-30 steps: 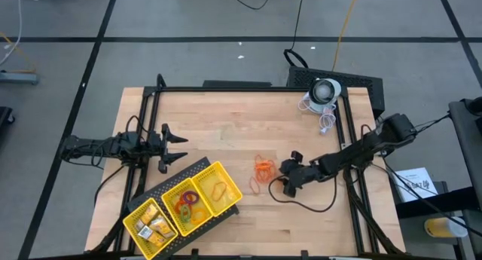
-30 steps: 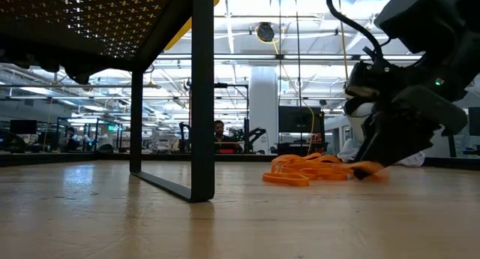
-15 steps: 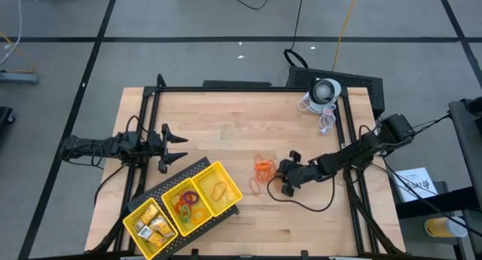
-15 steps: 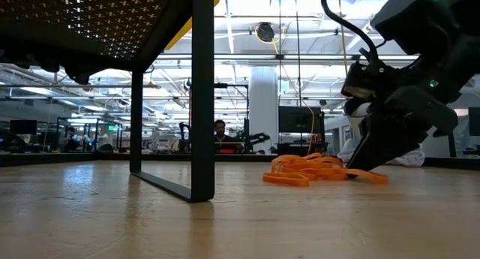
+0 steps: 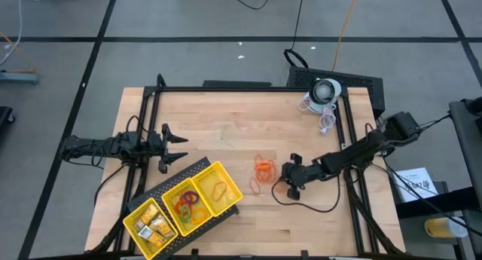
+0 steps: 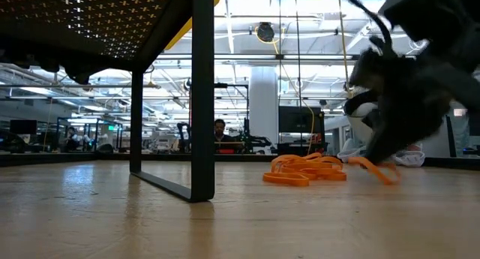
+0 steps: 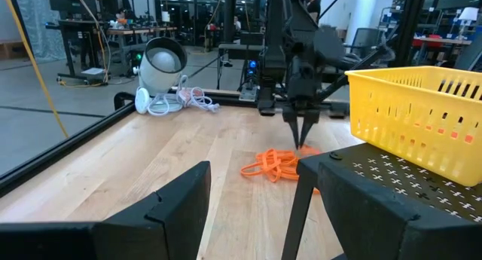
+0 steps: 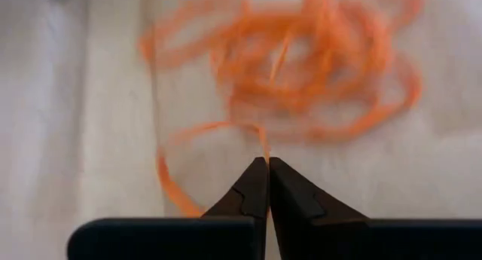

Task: Pick & Place Office Desk Supplies
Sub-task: Put the orange rubber band into the right yellow bin on the shelf

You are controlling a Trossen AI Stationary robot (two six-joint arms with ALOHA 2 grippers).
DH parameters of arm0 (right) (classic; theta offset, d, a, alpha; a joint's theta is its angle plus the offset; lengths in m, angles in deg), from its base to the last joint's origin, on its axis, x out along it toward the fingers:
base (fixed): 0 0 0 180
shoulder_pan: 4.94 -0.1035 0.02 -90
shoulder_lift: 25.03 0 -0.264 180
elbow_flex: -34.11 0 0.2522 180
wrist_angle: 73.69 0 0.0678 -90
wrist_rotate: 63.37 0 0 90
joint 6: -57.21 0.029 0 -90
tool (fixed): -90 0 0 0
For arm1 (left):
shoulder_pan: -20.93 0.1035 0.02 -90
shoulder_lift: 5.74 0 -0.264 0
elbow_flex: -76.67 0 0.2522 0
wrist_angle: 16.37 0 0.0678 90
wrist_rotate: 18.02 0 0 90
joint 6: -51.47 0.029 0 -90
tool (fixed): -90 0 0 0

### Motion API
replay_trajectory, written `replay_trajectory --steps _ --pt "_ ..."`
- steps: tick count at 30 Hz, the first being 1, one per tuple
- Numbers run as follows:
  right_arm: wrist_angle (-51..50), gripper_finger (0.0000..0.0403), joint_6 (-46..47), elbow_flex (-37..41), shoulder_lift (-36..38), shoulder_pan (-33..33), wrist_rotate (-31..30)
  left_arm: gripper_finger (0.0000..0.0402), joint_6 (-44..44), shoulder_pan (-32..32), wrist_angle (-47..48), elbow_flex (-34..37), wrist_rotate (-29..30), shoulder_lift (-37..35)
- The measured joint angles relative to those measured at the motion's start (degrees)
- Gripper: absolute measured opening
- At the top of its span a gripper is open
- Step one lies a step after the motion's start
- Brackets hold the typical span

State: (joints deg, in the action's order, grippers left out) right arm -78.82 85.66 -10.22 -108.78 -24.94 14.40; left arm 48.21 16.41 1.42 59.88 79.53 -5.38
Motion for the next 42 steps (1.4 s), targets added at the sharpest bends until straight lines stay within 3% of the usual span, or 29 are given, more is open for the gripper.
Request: replay_trajectory --steps 6,16,25,33,42 --pt "5.77 0.0001 -4.02 -0.09 4.87 0.13 -1.69 0.0255 -0.01 -0.01 0.01 0.0 0.0 0.0" --pt "27.95 0.0001 -17.44 -0.24 4.53 1.41 -1.94 0.0255 0.01 0.01 0.02 0.0 0.02 0.0" --pt "46.77 0.0 -25.43 -0.7 4.09 5.18 8.04 0.0255 0.01 -0.01 0.02 0.0 0.02 0.0" --pt "38.63 0.0 -26.94 -10.4 4.09 7.28 18.42 0.0255 0.01 0.01 0.01 0.0 0.02 0.0" --pt "27.32 0.0 -35.41 -22.24 3.9 7.29 21.3 0.0255 0.01 0.01 0.0 0.0 0.02 0.0"
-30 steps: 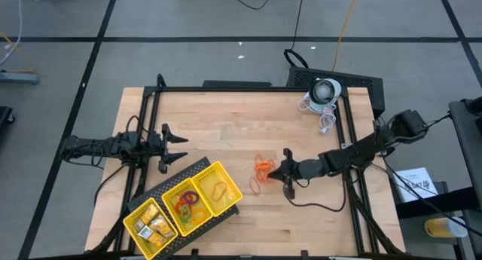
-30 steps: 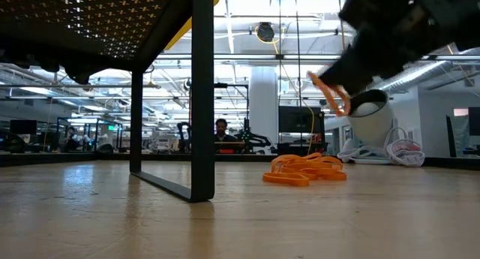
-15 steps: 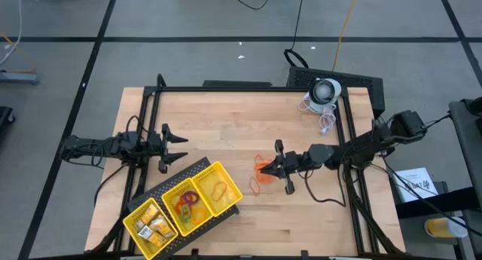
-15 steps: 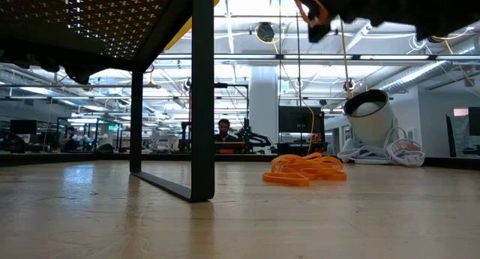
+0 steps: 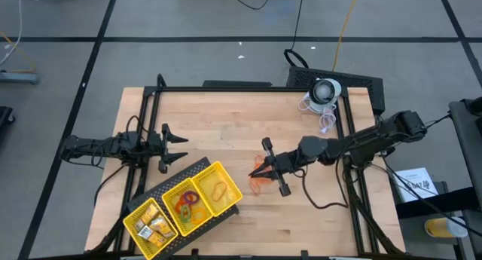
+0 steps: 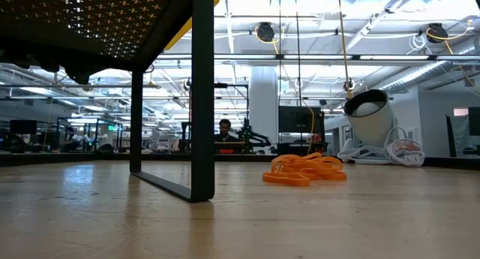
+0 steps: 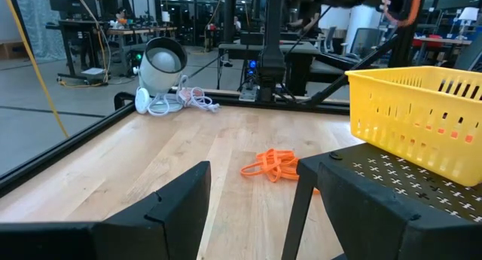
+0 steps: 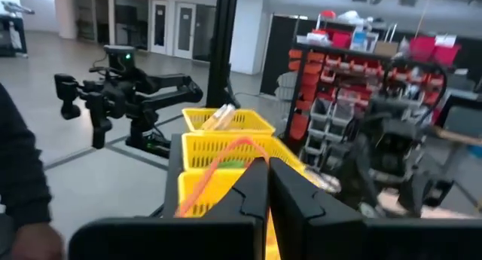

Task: Pick & Place Office Desk Supplies
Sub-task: Put the orange rubber band into the right yellow bin on the shelf

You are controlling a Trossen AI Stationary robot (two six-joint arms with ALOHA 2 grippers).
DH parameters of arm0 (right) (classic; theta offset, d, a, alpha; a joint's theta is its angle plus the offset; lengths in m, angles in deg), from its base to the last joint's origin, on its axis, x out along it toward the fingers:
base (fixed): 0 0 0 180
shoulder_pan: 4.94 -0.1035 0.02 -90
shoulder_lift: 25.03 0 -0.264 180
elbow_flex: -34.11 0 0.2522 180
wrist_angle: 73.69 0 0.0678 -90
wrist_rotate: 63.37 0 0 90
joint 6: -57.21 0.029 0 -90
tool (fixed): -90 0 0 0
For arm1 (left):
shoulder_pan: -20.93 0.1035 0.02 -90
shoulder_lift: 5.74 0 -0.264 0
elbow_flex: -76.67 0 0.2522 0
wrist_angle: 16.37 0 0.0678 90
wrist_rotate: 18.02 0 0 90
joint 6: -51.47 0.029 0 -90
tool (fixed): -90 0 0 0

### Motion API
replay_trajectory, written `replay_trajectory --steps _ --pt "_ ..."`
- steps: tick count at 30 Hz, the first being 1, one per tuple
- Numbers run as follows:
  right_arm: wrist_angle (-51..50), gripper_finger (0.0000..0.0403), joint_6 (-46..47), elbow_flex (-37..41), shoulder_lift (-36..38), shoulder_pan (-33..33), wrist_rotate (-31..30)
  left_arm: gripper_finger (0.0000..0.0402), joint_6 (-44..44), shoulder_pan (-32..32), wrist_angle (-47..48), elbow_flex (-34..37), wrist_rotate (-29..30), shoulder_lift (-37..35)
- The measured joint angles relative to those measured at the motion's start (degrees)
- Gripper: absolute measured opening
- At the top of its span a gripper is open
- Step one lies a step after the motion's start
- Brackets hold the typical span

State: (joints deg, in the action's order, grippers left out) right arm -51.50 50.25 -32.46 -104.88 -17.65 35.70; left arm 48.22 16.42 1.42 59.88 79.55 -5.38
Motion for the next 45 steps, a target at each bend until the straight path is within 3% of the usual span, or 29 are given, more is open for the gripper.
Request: replay_trajectory --steps 14,19,32,35,45 --pt "-8.09 0.0 -3.79 -17.62 -14.54 0.75 0.48 0.0255 -0.01 -0.02 0.01 0.0 -0.01 0.0" --pt "-7.38 0.0 -3.7 -22.45 -20.42 0.98 6.48 0.0255 -0.02 0.0 0.04 0.0 0.0 0.0" --pt "-7.06 0.0003 -4.51 -24.34 -24.38 1.41 5.91 0.0255 -0.02 0.0 0.04 0.0 -0.02 0.0" --pt "-7.88 0.0029 -4.62 -24.34 -23.64 1.45 5.98 0.0255 -0.02 0.0 0.04 0.0 -0.02 0.0" --pt "-10.64 0.0176 -2.16 -24.38 -23.59 1.47 6.0 0.0255 0.0 0.0 0.04 0.0 -0.02 0.0"
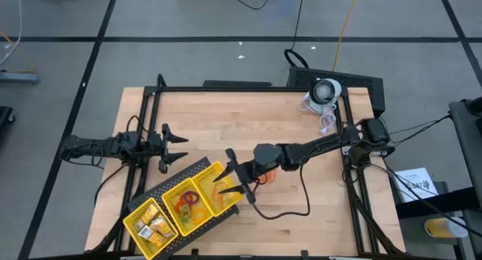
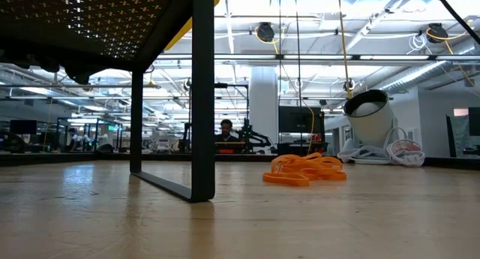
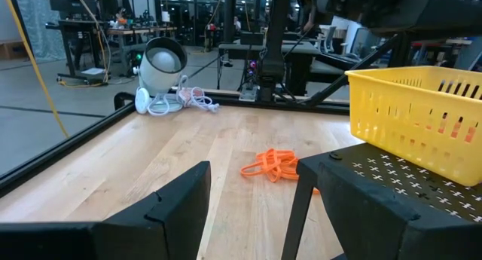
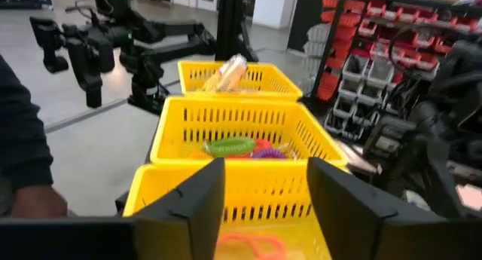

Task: Pick & Place Office Desk Supplies
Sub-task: Put the orange rubber band into the right yellow bin on the shelf

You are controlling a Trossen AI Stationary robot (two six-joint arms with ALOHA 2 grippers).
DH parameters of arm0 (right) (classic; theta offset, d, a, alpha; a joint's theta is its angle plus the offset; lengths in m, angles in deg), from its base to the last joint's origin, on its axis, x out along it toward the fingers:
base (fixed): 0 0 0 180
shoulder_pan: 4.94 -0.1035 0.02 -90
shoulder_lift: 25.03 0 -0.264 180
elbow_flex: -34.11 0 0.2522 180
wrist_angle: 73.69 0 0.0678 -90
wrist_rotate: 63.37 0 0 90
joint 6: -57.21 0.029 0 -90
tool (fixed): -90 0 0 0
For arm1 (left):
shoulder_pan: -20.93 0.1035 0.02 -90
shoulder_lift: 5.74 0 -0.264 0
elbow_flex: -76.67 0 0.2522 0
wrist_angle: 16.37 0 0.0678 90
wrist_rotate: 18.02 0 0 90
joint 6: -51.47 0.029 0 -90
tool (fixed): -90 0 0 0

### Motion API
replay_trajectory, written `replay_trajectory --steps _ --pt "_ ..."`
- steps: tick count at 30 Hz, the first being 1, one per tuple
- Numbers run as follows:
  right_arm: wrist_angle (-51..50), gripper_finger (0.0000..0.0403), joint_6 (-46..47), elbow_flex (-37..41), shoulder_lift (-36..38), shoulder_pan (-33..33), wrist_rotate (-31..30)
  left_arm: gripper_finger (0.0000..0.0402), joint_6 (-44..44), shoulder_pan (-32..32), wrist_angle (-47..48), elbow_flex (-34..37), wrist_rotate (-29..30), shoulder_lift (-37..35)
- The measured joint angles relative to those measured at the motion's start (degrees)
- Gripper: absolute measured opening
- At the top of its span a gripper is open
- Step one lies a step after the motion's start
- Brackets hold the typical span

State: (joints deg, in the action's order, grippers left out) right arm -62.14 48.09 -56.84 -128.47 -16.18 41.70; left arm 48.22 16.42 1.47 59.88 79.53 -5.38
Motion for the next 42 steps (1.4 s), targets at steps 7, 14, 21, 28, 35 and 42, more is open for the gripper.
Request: replay_trajectory --steps 7,14,21,28,35,42 --pt "-1.97 0.0212 -0.16 0.02 0.67 0.0 -0.01 0.0255 0.0 0.0 -0.02 0.0 0.0 0.0" --pt "-19.51 0.0203 -0.94 0.04 9.34 -0.01 -7.03 0.0255 0.0 -0.01 0.0 0.0 0.0 0.0" --pt "-43.36 0.0197 6.14 2.45 16.32 -0.07 -22.43 0.0255 0.0 -0.02 -0.02 0.0 0.0 0.0" --pt "-42.66 0.0193 15.2 17.05 20.48 -0.02 -27.08 0.0255 -0.01 0.0 0.0 0.0 0.0 0.0" --pt "-26.56 0.0191 15.98 33.74 21.18 0.0 -26.88 0.0255 0.0 -0.02 -0.14 0.0 0.0 0.0" --pt "-21.6 0.018 17.75 40.92 20.98 -0.5 -23.74 0.0255 0.0 -0.02 -3.65 0.09 0.0 0.02"
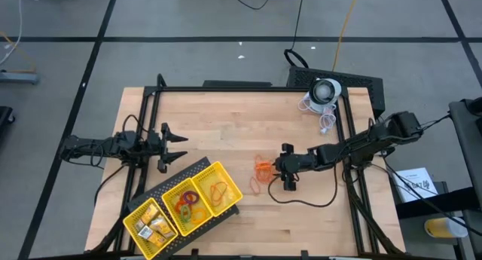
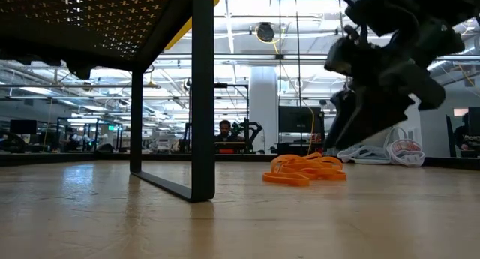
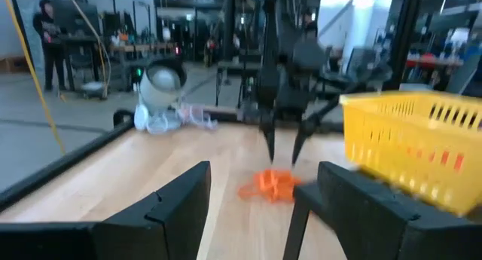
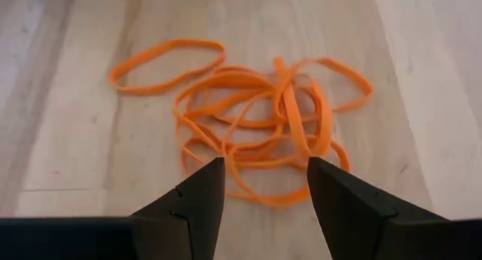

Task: Pick & Place Office Desk Supplies
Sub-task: Put the orange rubber band into the right yellow bin on the shelf

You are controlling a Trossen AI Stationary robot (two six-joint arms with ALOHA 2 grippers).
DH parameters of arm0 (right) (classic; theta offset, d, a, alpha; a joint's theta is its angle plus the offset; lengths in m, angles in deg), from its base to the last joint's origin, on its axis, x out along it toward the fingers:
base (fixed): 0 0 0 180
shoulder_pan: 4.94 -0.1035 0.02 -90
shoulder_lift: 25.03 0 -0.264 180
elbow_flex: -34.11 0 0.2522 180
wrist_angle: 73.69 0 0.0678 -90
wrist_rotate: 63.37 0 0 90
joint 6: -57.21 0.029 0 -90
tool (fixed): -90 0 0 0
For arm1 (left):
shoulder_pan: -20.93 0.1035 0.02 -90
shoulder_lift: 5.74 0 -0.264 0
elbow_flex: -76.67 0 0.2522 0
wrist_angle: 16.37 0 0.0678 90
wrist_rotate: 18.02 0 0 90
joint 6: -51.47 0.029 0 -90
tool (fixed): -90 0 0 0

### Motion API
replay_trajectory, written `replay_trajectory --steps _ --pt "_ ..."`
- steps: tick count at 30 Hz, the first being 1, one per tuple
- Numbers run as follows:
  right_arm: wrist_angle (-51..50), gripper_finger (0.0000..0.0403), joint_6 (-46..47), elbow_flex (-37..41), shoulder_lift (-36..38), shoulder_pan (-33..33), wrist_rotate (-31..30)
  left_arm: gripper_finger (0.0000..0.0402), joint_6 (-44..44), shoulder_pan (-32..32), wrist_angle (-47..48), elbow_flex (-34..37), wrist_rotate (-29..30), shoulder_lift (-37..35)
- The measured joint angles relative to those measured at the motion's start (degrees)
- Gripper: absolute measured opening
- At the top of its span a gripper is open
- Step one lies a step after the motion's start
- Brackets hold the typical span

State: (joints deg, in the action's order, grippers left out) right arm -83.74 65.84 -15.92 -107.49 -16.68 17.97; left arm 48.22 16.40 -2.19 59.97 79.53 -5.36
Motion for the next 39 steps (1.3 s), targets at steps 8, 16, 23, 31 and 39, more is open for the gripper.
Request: replay_trajectory --steps 8,16,23,31,39 --pt "6.63 0.0167 2.67 2.82 -3.29 -0.29 4.37 0.0255 -2.04 0.01 -6.08 -0.04 -0.02 -0.02" --pt "8.32 0.0151 2.7 2.95 -5.55 -0.39 1.26 0.0255 -3.52 0.02 -9.49 -0.04 0.01 -0.02" --pt "8.01 0.0089 2.7 2.95 -5.18 -0.28 -0.48 0.0255 -3.54 0.0 -10.64 -0.04 -0.02 -0.02" --pt "8.03 0.0006 2.68 2.97 -4.97 -0.26 -0.3 0.0255 -6.3 0.02 -10.92 -0.04 0.05 -0.02" --pt "11.08 0.0003 -0.03 2.95 3.96 0.55 -3.94 0.0255 -13.13 0.02 -17.74 -0.14 4.68 -0.02"
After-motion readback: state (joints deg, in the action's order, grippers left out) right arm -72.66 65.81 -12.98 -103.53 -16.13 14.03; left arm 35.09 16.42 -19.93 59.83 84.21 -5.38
